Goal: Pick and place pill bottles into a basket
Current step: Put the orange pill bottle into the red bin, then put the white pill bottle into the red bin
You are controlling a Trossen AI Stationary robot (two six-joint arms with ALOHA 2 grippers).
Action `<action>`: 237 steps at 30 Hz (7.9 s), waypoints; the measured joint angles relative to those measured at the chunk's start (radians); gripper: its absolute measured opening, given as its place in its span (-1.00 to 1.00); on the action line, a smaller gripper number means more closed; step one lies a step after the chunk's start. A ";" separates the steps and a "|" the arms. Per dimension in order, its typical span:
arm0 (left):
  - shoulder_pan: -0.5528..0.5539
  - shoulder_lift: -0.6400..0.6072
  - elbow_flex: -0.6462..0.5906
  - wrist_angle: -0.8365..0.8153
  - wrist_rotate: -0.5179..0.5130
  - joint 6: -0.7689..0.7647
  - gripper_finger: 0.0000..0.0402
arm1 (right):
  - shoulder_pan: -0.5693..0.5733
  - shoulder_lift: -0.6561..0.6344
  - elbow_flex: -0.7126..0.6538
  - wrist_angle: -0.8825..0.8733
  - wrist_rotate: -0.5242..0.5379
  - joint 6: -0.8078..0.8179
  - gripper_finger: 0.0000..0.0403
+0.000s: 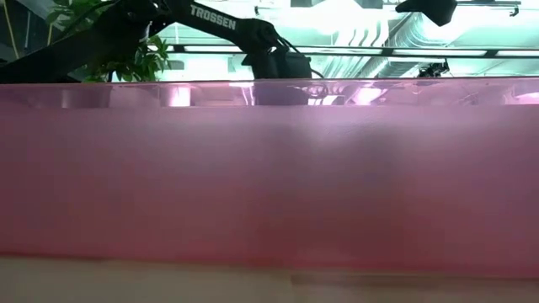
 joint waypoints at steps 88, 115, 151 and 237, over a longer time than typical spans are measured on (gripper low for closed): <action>-0.017 0.010 0.032 0.009 -0.071 -0.018 0.18 | 0.000 0.000 0.000 -0.001 0.024 0.012 0.60; -0.009 -0.420 0.032 -0.035 0.023 -0.014 0.19 | 0.000 0.000 0.000 0.000 0.039 0.026 0.60; -0.729 -0.614 -0.127 -0.207 -0.073 -0.166 0.30 | 0.000 0.010 0.000 0.000 0.048 0.113 0.60; -0.452 -0.720 -1.030 0.719 -0.134 -0.254 -0.28 | 0.151 0.197 0.000 0.092 0.098 0.208 0.60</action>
